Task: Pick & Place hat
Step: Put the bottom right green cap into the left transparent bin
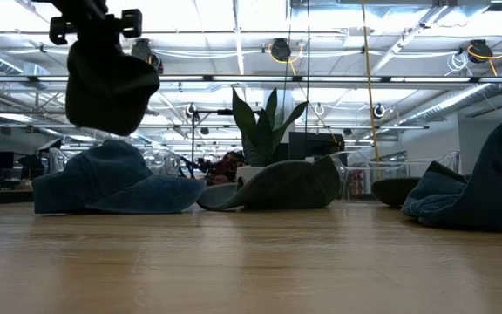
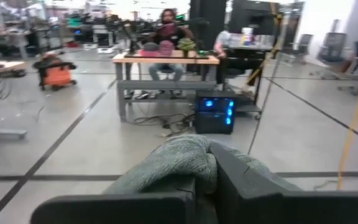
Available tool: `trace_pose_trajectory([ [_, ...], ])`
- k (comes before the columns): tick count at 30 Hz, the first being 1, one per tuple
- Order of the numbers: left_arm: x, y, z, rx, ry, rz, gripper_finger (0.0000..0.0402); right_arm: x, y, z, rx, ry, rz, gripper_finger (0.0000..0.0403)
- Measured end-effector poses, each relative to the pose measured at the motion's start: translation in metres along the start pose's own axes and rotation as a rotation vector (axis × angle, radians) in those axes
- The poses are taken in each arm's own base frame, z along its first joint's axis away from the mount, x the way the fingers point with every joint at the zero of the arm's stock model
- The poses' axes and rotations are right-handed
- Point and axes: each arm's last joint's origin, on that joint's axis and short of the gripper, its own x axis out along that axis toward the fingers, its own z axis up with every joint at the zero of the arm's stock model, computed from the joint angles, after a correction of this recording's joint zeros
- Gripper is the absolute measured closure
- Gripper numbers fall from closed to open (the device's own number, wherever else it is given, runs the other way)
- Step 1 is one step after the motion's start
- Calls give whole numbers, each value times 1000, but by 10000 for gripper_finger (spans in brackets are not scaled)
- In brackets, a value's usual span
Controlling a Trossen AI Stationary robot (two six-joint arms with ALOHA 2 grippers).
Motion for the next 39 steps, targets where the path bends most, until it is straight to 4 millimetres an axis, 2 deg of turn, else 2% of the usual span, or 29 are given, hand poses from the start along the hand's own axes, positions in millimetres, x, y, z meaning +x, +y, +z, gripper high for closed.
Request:
trace_pose_trajectory([
  [5, 9, -12, -6, -99, -18, 83, 380, -4, 4, 1, 28, 16, -27, 355],
  [13, 20, -25, -22, -303, -37, 192, 380, -7, 9, -10, -54, 123, -151, 376],
  [19, 29, -37, -37, -423, -44, 236, 381, -10, 19, -24, -58, 153, -137, 388],
  [27, 41, -51, -62, -481, -35, 275, 381, -19, 36, -38, -83, 148, -105, 402],
  [32, 45, -54, -70, -459, -57, 321, 381, -29, 46, -35, -81, 97, -90, 400],
  [39, 51, -48, -86, -440, -34, 383, 381, -43, 60, -30, -62, 31, -67, 399],
])
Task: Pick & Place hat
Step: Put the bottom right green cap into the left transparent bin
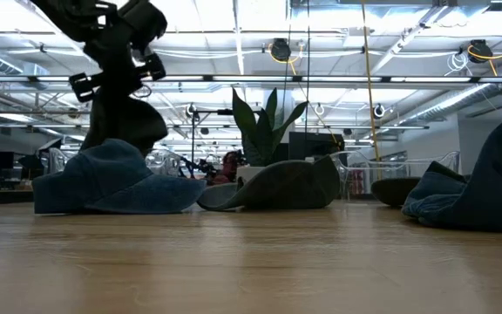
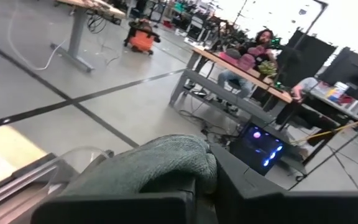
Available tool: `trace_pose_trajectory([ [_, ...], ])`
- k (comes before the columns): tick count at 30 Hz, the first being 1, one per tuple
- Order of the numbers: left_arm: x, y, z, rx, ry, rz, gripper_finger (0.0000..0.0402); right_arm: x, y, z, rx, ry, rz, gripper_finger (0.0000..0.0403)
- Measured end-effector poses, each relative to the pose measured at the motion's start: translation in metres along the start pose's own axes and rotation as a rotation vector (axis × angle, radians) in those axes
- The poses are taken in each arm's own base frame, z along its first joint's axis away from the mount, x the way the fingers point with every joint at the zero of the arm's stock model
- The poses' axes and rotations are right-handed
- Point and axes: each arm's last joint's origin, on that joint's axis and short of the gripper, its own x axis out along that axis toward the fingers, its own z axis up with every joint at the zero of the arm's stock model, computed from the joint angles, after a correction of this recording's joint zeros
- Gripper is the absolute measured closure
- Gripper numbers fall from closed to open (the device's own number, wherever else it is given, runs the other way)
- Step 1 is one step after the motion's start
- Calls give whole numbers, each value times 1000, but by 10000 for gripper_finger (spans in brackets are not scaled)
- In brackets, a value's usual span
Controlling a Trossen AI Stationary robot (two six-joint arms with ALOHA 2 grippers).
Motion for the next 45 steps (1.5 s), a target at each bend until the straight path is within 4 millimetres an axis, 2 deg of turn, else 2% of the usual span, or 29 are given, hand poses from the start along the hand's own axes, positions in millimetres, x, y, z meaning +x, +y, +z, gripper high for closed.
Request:
trace_pose_trajectory([
  [7, 9, 3, -13, -17, 5, 39, 381, -11, 9, 4, 7, -30, 27, 399],
  [14, 14, 3, -35, -11, 33, 52, 381, -18, 14, 7, 7, -45, 47, 399],
  [19, 16, 1, -48, -97, 43, 47, 379, -21, 15, 8, 31, -49, 55, 399],
  [21, 18, -2, -53, -118, 72, 34, 356, -20, 16, 8, 32, -47, 57, 399],
  [28, 20, -13, -54, -64, 112, -27, 219, -20, 16, 8, 54, -47, 58, 399],
  [33, 19, -21, -51, -162, 194, -104, 140, -20, 16, 8, 55, -47, 59, 399],
  [39, 17, -32, -49, -184, 294, -232, 81, -20, 15, 8, 53, -48, 57, 399],
  [45, 13, -34, -48, -169, 323, -277, 51, -20, 15, 8, 53, -48, 58, 399],
])
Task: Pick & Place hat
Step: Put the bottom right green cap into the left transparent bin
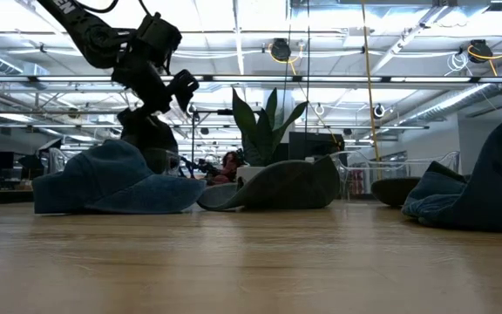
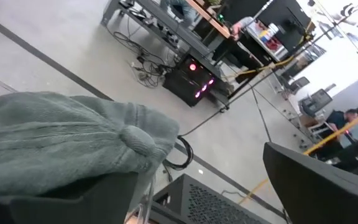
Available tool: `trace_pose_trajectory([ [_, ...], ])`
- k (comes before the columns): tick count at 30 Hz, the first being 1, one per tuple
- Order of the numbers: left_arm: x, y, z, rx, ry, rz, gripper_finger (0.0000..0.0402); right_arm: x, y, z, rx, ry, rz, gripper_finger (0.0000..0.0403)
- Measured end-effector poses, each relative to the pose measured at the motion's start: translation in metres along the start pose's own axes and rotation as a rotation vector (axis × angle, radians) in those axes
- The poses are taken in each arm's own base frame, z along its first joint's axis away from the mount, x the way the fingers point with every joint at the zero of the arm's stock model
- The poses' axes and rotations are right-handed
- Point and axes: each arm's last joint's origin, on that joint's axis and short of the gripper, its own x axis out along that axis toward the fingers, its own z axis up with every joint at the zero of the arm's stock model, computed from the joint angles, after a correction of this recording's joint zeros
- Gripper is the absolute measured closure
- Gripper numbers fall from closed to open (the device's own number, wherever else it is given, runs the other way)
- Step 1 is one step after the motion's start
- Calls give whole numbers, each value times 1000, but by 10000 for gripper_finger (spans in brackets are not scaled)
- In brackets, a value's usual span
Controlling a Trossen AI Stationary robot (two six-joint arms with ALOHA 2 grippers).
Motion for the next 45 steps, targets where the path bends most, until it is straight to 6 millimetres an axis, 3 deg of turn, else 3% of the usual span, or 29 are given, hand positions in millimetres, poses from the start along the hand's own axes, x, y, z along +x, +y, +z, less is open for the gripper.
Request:
trace_pose_trajectory([
  [10, -28, -17, 18, -50, 69, -147, 39, 1, -1, -1, 0, 4, -2, 399],
  [16, -43, -23, 30, 29, 110, -239, 39, 4, -3, -2, 7, 5, -13, 399],
  [29, -41, -18, 35, 137, 153, -239, 4, 4, -4, 1, 27, -33, 14, 399],
  [36, -42, -28, 38, -5, 262, -407, 4, 6, -6, 1, 28, -36, 14, 399],
  [42, -46, -33, 40, -15, 312, -493, 6, 6, -6, 1, 30, -36, 14, 399],
  [45, -49, -37, 41, 60, 285, -550, 6, 6, -6, 1, 31, -37, 13, 399],
])
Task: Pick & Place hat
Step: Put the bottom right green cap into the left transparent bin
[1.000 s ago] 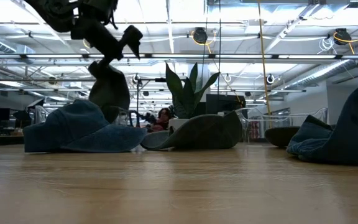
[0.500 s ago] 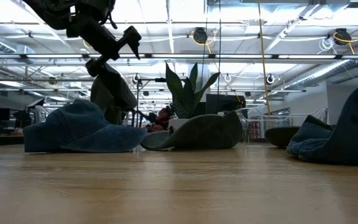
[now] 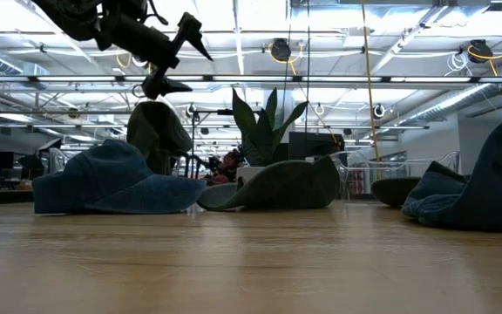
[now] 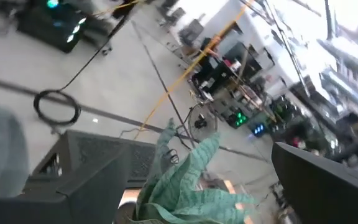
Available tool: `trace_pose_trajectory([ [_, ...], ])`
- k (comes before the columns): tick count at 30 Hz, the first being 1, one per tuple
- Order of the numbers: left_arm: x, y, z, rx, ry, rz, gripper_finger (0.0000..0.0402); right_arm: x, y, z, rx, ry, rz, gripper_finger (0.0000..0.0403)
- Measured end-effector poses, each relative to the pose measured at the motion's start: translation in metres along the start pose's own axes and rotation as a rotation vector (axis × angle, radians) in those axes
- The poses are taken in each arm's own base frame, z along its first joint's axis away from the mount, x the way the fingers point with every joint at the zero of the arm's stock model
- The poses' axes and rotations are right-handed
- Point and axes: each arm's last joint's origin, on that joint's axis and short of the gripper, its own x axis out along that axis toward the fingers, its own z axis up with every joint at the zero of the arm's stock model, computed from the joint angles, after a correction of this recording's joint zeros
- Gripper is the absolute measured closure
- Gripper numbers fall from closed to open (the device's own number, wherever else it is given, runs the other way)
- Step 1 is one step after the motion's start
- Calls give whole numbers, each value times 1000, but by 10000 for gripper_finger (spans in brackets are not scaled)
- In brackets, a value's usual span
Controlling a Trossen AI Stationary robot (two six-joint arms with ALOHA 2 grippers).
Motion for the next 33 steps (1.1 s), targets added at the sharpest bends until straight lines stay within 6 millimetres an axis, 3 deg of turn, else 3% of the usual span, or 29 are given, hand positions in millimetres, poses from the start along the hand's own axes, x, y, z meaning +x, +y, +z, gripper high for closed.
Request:
trace_pose_trajectory([
  [7, -1, -9, -3, 143, 131, -209, 7, 1, -2, 0, 19, -4, -9, 399],
  [10, -1, -6, -5, 137, 159, -198, 7, 2, -2, 0, 32, -4, -10, 399],
  [18, 0, -2, -4, 371, 134, -174, 21, 1, -1, 0, 35, -5, -7, 399],
  [22, 1, 4, -4, 418, 126, -91, 94, 1, -1, 0, 35, -5, -7, 399],
  [33, 3, 34, -4, 536, 192, 214, 381, 1, -1, 0, 69, -5, -7, 399],
])
